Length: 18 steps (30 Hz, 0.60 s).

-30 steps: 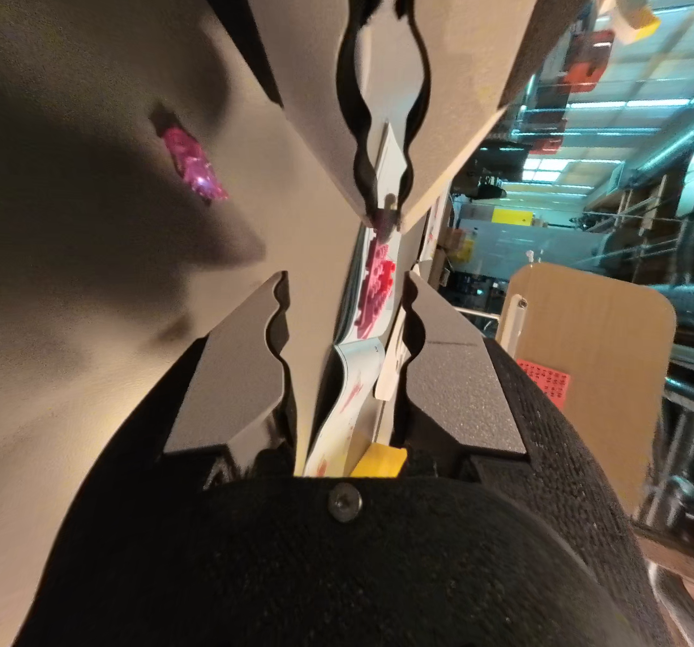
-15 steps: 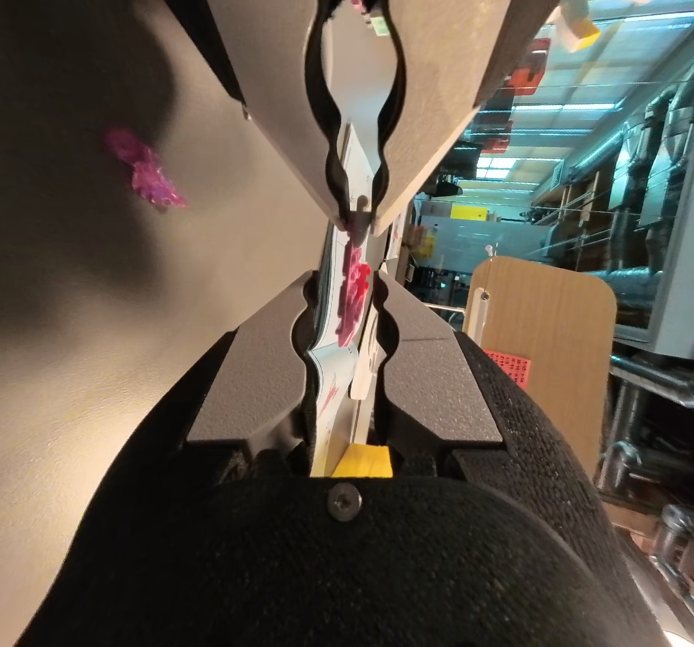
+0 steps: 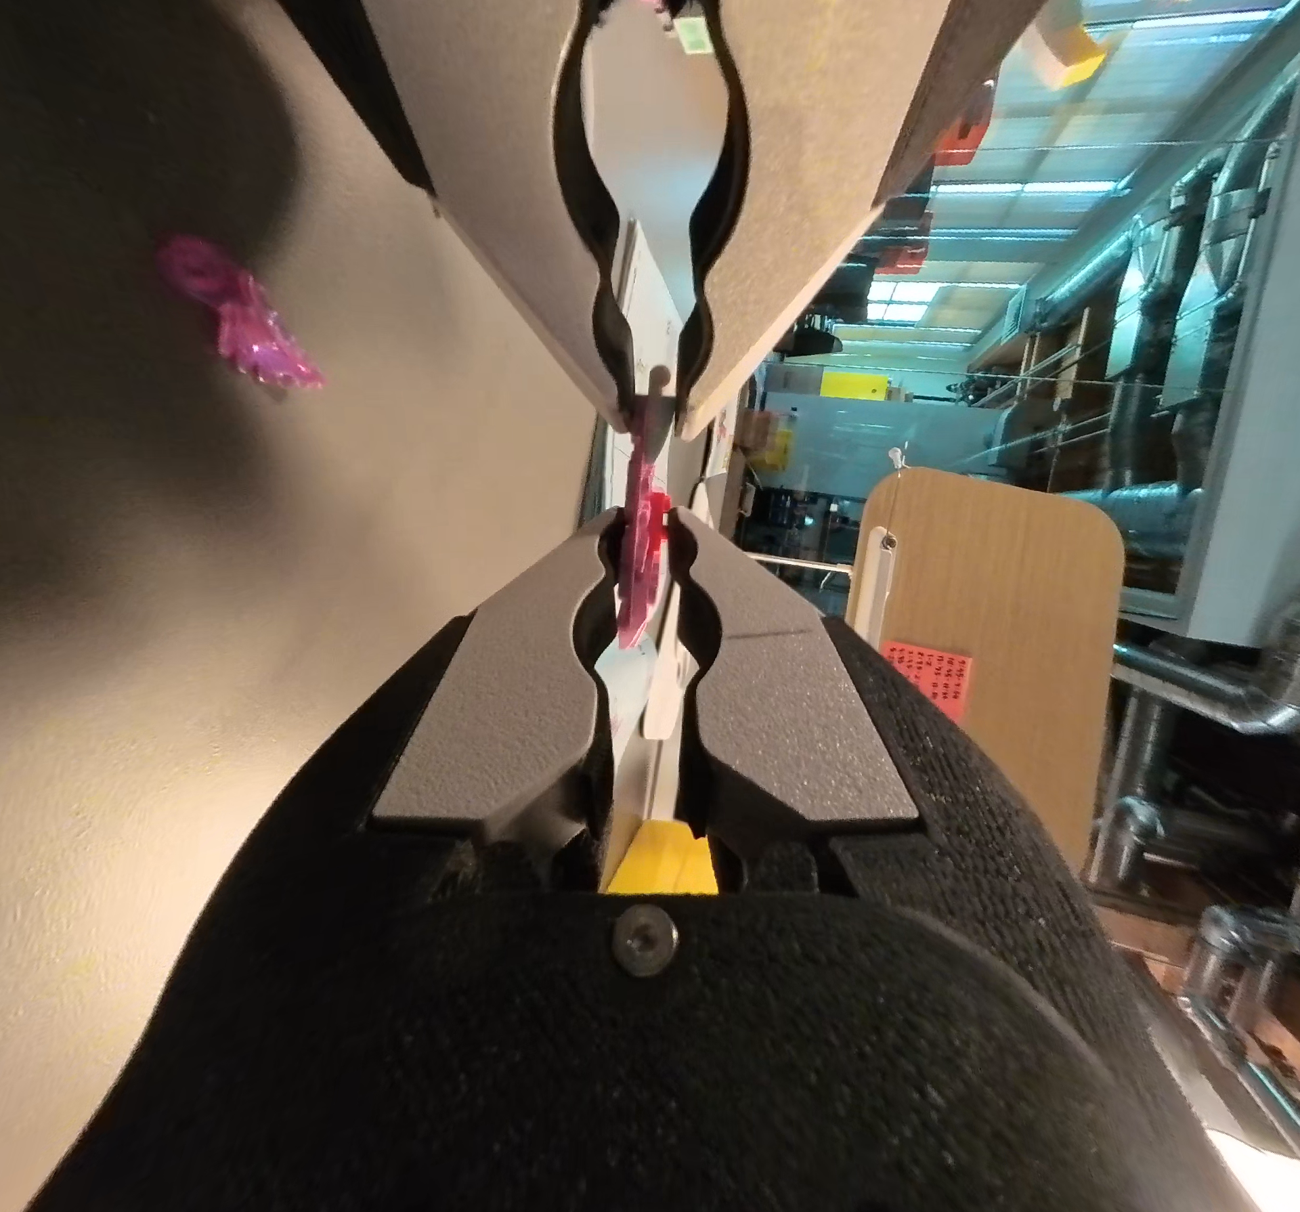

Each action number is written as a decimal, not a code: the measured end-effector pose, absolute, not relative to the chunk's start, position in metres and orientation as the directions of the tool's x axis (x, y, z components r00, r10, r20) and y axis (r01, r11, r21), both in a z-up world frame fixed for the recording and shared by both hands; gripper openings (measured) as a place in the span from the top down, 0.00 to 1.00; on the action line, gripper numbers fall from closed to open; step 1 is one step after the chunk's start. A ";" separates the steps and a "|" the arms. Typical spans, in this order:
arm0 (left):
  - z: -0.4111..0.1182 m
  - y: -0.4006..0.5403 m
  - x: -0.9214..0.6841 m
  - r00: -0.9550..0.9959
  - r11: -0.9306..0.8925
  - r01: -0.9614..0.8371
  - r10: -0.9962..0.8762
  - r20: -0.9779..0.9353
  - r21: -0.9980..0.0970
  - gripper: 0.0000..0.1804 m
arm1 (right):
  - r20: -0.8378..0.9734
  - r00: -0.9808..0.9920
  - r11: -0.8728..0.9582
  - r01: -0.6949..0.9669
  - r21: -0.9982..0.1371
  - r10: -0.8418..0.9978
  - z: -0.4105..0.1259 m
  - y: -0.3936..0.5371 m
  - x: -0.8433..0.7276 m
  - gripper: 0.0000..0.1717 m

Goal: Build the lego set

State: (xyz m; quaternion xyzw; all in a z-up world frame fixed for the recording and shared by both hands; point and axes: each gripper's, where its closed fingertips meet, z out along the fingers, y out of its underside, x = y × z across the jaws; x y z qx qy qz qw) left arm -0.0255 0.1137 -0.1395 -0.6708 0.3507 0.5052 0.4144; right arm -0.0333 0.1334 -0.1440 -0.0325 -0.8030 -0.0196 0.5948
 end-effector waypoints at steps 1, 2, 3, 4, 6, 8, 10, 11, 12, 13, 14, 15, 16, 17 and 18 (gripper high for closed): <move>-0.140 0.114 -0.025 0.240 -0.408 -0.891 -0.054 -0.969 -0.198 0.95 | 0.956 -0.293 0.997 0.078 -0.005 0.028 -0.144 0.134 -0.034 0.95; -0.139 0.114 -0.024 0.236 -0.404 -0.894 -0.053 -0.970 -0.195 0.95 | 0.955 -0.294 0.997 0.081 0.000 0.024 -0.145 0.134 -0.034 0.95; -0.139 0.114 -0.023 0.235 -0.399 -0.896 -0.054 -0.970 -0.195 0.95 | 0.955 -0.295 0.997 0.083 0.006 0.019 -0.145 0.134 -0.034 0.95; -0.139 0.114 -0.022 0.237 -0.397 -0.896 -0.053 -0.970 -0.197 0.95 | 0.956 -0.293 0.997 0.082 0.013 0.012 -0.144 0.134 -0.034 0.95; -0.139 0.114 -0.022 0.243 -0.396 -0.896 -0.055 -0.968 -0.202 0.95 | 0.957 -0.289 0.997 0.076 0.030 -0.006 -0.144 0.134 -0.034 0.96; -0.140 0.113 -0.022 0.239 -0.394 -0.898 -0.059 -0.969 -0.197 0.95 | 0.957 -0.289 0.997 0.066 0.035 -0.014 -0.144 0.134 -0.034 0.96; -0.140 0.114 -0.021 0.234 -0.391 -0.900 -0.064 -0.970 -0.191 0.95 | 0.956 -0.294 0.998 0.056 0.039 -0.021 -0.145 0.134 -0.033 0.96; -0.141 0.114 -0.021 0.233 -0.391 -0.901 -0.067 -0.970 -0.190 0.95 | 0.954 -0.298 0.998 0.051 0.047 -0.029 -0.145 0.134 -0.033 0.97; -0.142 0.114 -0.020 0.235 -0.389 -0.901 -0.071 -0.969 -0.190 0.95 | 0.953 -0.301 0.997 0.045 0.061 -0.045 -0.146 0.134 -0.033 0.97; -0.143 0.114 -0.019 0.237 -0.387 -0.902 -0.076 -0.969 -0.190 0.95 | 0.951 -0.304 0.996 0.040 0.076 -0.060 -0.147 0.134 -0.032 0.97; -0.143 0.114 -0.019 0.237 -0.386 -0.903 -0.081 -0.968 -0.189 0.95 | 0.949 -0.309 0.996 0.037 0.085 -0.070 -0.148 0.134 -0.032 0.97; -0.144 0.115 -0.018 0.236 -0.385 -0.904 -0.085 -0.968 -0.186 0.95 | 0.947 -0.311 0.995 0.034 0.092 -0.077 -0.148 0.134 -0.031 0.97; -0.145 0.115 -0.018 0.234 -0.384 -0.905 -0.087 -0.968 -0.185 0.95 | 0.947 -0.310 0.994 0.031 0.101 -0.086 -0.148 0.134 -0.031 0.97; -0.144 0.115 -0.017 0.235 -0.382 -0.905 -0.086 -0.968 -0.185 0.95 | 0.947 -0.305 0.994 0.027 0.110 -0.096 -0.148 0.134 -0.030 0.97; -0.145 0.115 -0.017 0.237 -0.381 -0.906 -0.090 -0.967 -0.186 0.95 | 0.947 -0.306 0.993 0.025 0.115 -0.102 -0.149 0.134 -0.030 0.97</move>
